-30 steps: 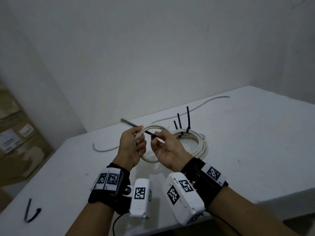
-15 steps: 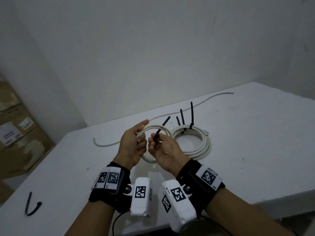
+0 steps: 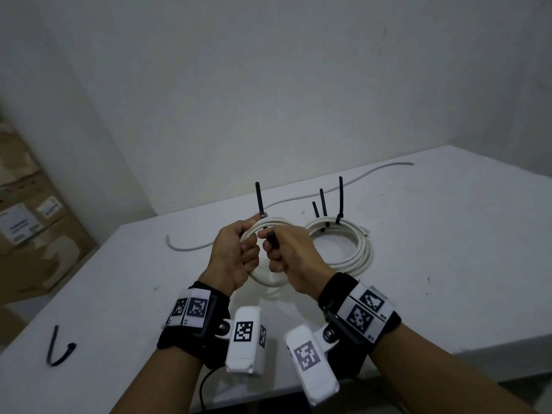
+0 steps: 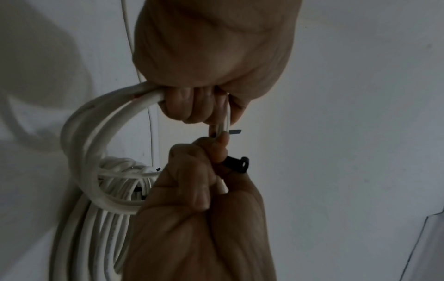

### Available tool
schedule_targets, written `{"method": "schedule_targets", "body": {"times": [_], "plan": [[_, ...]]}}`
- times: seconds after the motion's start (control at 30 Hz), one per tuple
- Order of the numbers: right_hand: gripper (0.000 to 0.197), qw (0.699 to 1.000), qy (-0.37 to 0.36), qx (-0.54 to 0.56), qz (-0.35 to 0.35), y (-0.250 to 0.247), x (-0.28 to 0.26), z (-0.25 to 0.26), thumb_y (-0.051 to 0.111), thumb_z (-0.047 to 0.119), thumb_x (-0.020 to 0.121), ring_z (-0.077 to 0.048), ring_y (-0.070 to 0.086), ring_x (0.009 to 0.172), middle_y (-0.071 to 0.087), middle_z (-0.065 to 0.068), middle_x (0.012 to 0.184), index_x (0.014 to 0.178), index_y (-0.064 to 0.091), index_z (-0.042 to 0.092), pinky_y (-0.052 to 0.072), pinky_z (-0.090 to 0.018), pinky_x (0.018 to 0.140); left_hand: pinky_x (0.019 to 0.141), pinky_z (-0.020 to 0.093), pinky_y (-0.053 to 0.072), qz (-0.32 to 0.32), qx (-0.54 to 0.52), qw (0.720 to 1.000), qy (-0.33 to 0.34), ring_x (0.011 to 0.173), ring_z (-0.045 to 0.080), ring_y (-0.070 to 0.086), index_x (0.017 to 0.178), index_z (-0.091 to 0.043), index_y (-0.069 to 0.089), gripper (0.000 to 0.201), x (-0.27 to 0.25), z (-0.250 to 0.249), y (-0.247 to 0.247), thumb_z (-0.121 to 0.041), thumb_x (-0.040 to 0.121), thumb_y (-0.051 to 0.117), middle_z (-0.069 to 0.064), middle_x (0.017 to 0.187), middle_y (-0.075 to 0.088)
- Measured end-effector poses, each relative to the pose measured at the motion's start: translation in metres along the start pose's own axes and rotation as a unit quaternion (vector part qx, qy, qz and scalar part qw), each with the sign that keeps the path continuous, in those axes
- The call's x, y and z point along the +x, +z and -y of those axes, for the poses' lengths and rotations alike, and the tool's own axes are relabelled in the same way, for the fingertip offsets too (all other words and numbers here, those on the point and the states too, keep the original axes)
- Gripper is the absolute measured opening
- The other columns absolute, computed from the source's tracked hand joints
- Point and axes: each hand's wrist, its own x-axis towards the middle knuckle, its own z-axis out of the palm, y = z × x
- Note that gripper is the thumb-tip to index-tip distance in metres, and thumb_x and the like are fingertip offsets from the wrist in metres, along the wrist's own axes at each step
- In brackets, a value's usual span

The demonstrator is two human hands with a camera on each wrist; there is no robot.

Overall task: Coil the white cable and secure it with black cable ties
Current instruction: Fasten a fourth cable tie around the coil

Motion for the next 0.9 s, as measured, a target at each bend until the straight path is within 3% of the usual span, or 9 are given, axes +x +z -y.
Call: {"method": "schedule_targets", "body": {"times": [0.17, 0.23, 0.3, 0.4, 0.5, 0.7, 0.83, 0.9], "plan": [[0.029, 0.99, -0.071, 0.022, 0.116, -0.009, -0.01, -0.005, 0.036, 0.008, 0.099, -0.016, 0.059, 0.059, 0.065, -0.006, 0.067, 0.088, 0.062, 0.004, 0.048, -0.026, 0.051, 0.03, 0.011, 0.021, 0.002, -0.033, 0.999, -0.006, 0.028, 0.006, 0.02, 0.089, -0.019, 0.068, 0.022, 0.003, 0.004, -0.002, -0.018, 0.09, 0.045, -0.007, 0.04, 0.031], [0.025, 0.984, -0.12, -0.019, 0.131, -0.016, -0.007, -0.01, 0.039, 0.012, 0.101, -0.014, 0.063, 0.064, 0.068, -0.001, 0.071, 0.093, 0.062, 0.006, 0.051, -0.026, 0.057, 0.031, 0.011, 0.019, 0.0, -0.024, 1.0, 0.001, 0.028, 0.005, 0.02, 0.09, -0.019, 0.068, 0.023, 0.001, 0.004, -0.002, -0.017, 0.089, 0.045, -0.007, 0.043, 0.032], [0.021, 0.97, -0.181, -0.136, 0.09, -0.02, -0.002, -0.015, 0.043, 0.009, 0.099, -0.011, 0.059, 0.063, 0.063, 0.002, 0.071, 0.093, 0.064, 0.009, 0.047, -0.023, 0.057, 0.032, 0.012, 0.016, -0.004, -0.015, 1.0, 0.011, 0.029, 0.006, 0.019, 0.096, -0.017, 0.069, 0.026, -0.001, 0.005, 0.0, -0.015, 0.088, 0.044, -0.005, 0.045, 0.03], [0.018, 0.905, -0.28, -0.321, -0.002, -0.025, 0.008, -0.017, 0.052, 0.013, 0.095, -0.003, 0.05, 0.071, 0.051, 0.005, 0.078, 0.095, 0.07, 0.014, 0.038, -0.013, 0.065, 0.035, 0.014, 0.013, -0.004, -0.014, 1.0, 0.012, 0.029, 0.006, 0.018, 0.099, -0.018, 0.069, 0.027, -0.005, 0.005, 0.002, -0.014, 0.088, 0.044, -0.004, 0.046, 0.03], [0.017, 0.873, -0.34, -0.347, -0.036, -0.027, 0.01, -0.011, 0.056, 0.022, 0.09, -0.013, 0.053, 0.082, 0.057, -0.002, 0.085, 0.091, 0.07, 0.012, 0.04, -0.019, 0.07, 0.035, 0.015, 0.012, 0.007, -0.011, 1.0, 0.008, 0.029, 0.007, 0.016, 0.1, -0.019, 0.068, 0.027, -0.01, 0.005, 0.003, -0.015, 0.087, 0.045, -0.006, 0.042, 0.024], [0.012, 0.892, -0.309, -0.331, -0.004, -0.024, 0.012, 0.004, 0.056, 0.011, 0.091, -0.025, 0.059, 0.075, 0.067, -0.012, 0.079, 0.081, 0.061, 0.008, 0.046, -0.032, 0.071, 0.035, 0.014, 0.012, 0.012, -0.009, 1.0, 0.009, 0.031, 0.007, 0.014, 0.098, -0.019, 0.07, 0.027, -0.018, 0.01, 0.005, -0.014, 0.089, 0.045, -0.006, 0.042, 0.02], [0.014, 0.915, -0.276, -0.295, 0.004, -0.023, 0.017, 0.002, 0.053, 0.013, 0.091, -0.038, 0.06, 0.079, 0.065, -0.016, 0.077, 0.081, 0.058, 0.007, 0.051, -0.053, 0.078, 0.035, 0.016, 0.013, -0.007, 0.023, 0.999, 0.039, 0.033, 0.006, 0.017, 0.096, -0.02, 0.073, 0.028, -0.025, 0.016, 0.008, -0.015, 0.092, 0.046, -0.006, 0.045, 0.022], [0.013, 0.919, -0.273, -0.283, 0.008, -0.023, 0.016, 0.001, 0.052, 0.015, 0.09, -0.041, 0.058, 0.078, 0.062, -0.016, 0.075, 0.08, 0.057, 0.007, 0.05, -0.058, 0.076, 0.036, 0.017, 0.014, -0.026, 0.058, 0.996, 0.065, 0.036, 0.007, 0.018, 0.091, -0.021, 0.075, 0.027, -0.028, 0.018, 0.01, -0.015, 0.091, 0.049, -0.006, 0.049, 0.022]]}}
